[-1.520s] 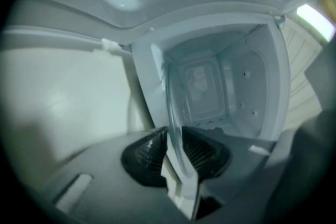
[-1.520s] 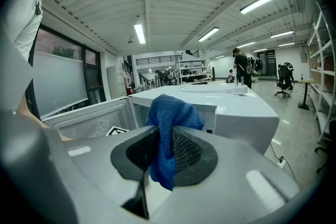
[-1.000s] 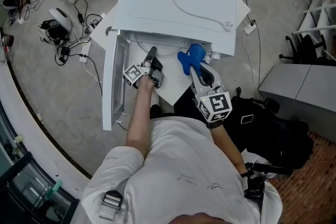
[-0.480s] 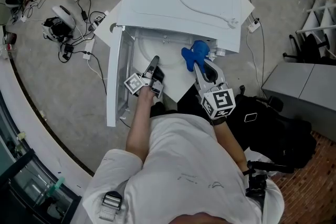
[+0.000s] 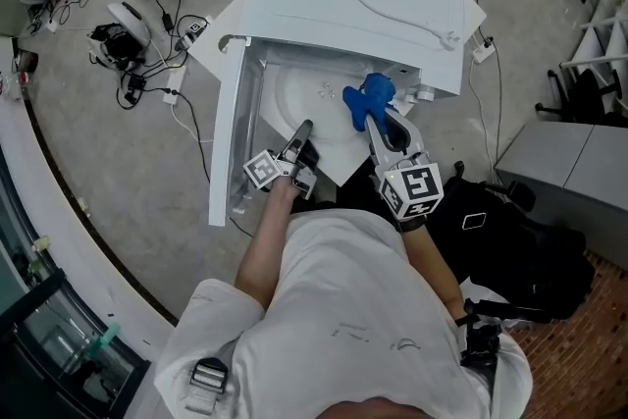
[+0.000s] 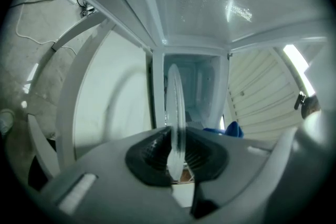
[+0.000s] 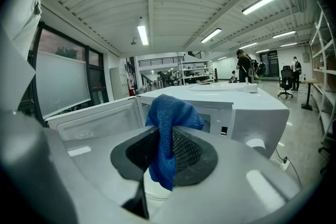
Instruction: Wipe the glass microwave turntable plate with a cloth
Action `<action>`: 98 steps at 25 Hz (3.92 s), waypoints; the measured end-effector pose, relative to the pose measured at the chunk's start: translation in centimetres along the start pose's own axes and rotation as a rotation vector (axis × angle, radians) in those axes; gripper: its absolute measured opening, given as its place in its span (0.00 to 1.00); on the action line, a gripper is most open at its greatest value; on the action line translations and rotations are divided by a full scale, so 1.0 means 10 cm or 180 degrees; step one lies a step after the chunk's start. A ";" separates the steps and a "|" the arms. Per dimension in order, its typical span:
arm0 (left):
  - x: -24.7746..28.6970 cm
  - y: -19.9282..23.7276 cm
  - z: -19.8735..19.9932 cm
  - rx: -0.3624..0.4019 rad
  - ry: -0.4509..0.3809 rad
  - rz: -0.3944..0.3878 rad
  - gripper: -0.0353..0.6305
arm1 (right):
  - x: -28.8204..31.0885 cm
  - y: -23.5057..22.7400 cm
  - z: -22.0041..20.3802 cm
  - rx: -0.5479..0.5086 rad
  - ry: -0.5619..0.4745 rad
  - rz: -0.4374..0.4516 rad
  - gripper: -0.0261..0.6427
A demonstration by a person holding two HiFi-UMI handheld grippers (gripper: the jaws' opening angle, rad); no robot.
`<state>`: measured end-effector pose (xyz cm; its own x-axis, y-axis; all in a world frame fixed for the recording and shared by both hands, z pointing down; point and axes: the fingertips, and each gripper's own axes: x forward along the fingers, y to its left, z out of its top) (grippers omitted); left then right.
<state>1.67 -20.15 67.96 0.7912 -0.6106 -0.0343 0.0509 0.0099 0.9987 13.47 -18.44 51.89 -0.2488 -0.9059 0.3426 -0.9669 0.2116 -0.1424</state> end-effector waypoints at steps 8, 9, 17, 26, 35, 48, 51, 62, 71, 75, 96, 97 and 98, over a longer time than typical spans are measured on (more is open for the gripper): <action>-0.10 -0.08 -0.17 0.0169 0.0206 -0.0007 0.12 | 0.05 0.23 0.00 -0.0032 -0.0036 0.0098 0.14; -0.12 -0.08 -0.19 0.0167 0.0238 -0.0003 0.12 | 0.05 0.25 0.00 -0.0039 -0.0044 0.0098 0.14; -0.21 -0.09 -0.40 0.0038 0.0523 -0.0027 0.12 | -0.02 0.31 -0.02 -0.0018 -0.0110 0.0013 0.14; -0.46 0.06 -0.60 0.0041 0.0810 0.0057 0.13 | -0.29 0.28 -0.15 0.0068 -0.0161 -0.0215 0.14; -0.59 0.28 -0.76 -0.0122 0.0889 0.0248 0.13 | -0.53 0.24 -0.29 0.0104 -0.0095 -0.0403 0.14; -0.51 0.64 -0.73 0.0053 0.0587 0.0474 0.08 | -0.21 0.18 -0.69 -0.0022 0.0391 -0.0043 0.14; -0.52 0.66 -0.75 0.0075 0.0629 0.0520 0.09 | -0.03 0.17 -0.98 -0.0089 0.0588 0.0138 0.14; -0.65 0.78 -0.67 0.0215 0.0418 0.1118 0.12 | 0.48 0.29 -1.37 -0.0381 0.0930 0.0767 0.14; -0.66 0.76 -0.63 0.0475 0.0422 0.1422 0.15 | 0.76 0.55 -1.52 -0.0902 0.1117 0.1235 0.14; -0.73 0.75 -0.60 0.0580 0.0366 0.1607 0.17 | 0.87 0.83 -1.60 -0.1124 0.1200 0.1538 0.14; -0.78 0.77 -0.58 0.0446 0.0229 0.1516 0.15 | 1.38 0.18 -1.86 -0.1440 0.1450 0.0923 0.14; -0.79 0.77 -0.58 0.0466 0.0243 0.1522 0.15 | 1.30 0.07 -1.86 -0.1423 0.1483 0.0822 0.14; -0.79 0.77 -0.58 0.0484 0.0260 0.1529 0.15 | 1.20 -0.03 -1.88 -0.1371 0.1521 0.0731 0.14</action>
<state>-0.68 -10.66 75.67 0.7489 -0.5014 0.4333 -0.4148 0.1551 0.8966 9.70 -22.48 73.51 -0.3523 -0.5801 0.7345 -0.7982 0.5959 0.0878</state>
